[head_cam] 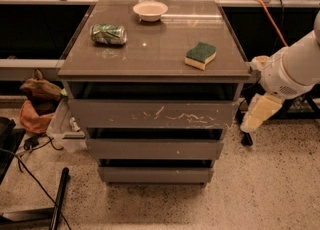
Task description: Open top drawer
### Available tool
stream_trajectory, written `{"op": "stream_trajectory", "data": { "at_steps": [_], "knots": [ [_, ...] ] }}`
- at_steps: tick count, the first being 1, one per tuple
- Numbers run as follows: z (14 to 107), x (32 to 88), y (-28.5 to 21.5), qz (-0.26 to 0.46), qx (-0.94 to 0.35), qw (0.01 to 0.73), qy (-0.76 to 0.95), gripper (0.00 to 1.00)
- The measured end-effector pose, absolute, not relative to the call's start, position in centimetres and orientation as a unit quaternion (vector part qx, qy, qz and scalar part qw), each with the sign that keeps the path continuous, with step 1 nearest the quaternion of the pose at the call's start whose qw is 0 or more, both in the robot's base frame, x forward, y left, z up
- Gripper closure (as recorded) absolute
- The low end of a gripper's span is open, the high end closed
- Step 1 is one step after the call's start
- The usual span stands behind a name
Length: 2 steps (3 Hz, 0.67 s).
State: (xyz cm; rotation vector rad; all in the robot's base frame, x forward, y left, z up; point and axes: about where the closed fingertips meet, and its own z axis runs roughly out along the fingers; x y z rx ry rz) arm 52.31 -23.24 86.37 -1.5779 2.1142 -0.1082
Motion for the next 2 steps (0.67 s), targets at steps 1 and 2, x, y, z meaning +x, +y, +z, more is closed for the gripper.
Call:
{"op": "stream_trajectory", "data": {
  "at_steps": [1, 2],
  "knots": [
    [83.6, 55.3, -20.9, 0.025, -0.587, 0.302, 0.751, 0.0],
    [81.5, 56.8, -18.4, 0.073, -0.603, 0.322, 0.727, 0.0]
  ]
}}
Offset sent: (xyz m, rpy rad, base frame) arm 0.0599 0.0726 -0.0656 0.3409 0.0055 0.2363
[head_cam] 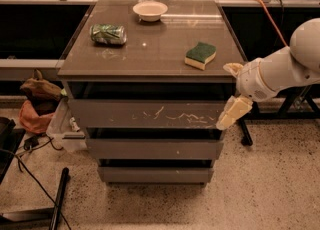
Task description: Open top drawer
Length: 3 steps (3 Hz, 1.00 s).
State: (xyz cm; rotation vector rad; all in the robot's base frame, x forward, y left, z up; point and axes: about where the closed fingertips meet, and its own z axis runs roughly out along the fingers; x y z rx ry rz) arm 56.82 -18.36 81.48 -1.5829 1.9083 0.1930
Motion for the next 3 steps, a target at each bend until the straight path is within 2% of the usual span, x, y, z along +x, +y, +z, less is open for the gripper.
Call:
{"op": "stream_trajectory", "data": {
  "at_steps": [3],
  "knots": [
    [80.0, 55.5, -16.1, 0.097, -0.603, 0.338, 0.716, 0.0]
  ]
}}
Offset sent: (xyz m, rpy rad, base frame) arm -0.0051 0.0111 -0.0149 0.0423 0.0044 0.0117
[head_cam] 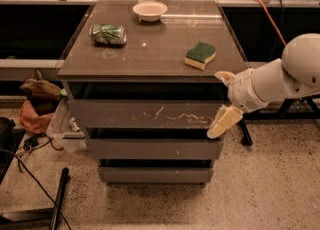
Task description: Open top drawer
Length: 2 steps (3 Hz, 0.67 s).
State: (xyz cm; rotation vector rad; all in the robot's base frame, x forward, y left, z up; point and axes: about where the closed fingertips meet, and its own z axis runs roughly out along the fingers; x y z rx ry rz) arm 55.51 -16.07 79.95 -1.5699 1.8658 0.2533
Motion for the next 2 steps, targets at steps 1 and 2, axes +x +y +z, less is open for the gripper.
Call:
{"op": "stream_trajectory", "data": {
  "at_steps": [1, 2],
  "knots": [
    [78.2, 55.3, -13.7, 0.124, -0.614, 0.343, 0.7, 0.0],
    [75.8, 56.2, -12.1, 0.146, -0.621, 0.343, 0.69, 0.0]
  ]
}}
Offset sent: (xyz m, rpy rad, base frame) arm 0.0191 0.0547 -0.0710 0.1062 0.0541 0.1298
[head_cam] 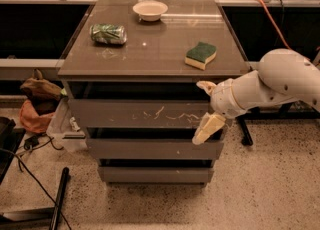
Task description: Open top drawer
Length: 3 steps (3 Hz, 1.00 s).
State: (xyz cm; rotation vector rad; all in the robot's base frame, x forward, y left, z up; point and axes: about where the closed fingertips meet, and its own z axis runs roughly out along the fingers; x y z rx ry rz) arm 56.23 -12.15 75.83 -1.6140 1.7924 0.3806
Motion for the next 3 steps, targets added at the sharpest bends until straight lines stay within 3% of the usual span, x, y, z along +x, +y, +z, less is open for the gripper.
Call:
{"op": "stream_trajectory", "data": {
  "at_steps": [3],
  "knots": [
    [69.3, 60.1, -11.2, 0.13, -0.622, 0.325, 0.701, 0.0]
  ]
}}
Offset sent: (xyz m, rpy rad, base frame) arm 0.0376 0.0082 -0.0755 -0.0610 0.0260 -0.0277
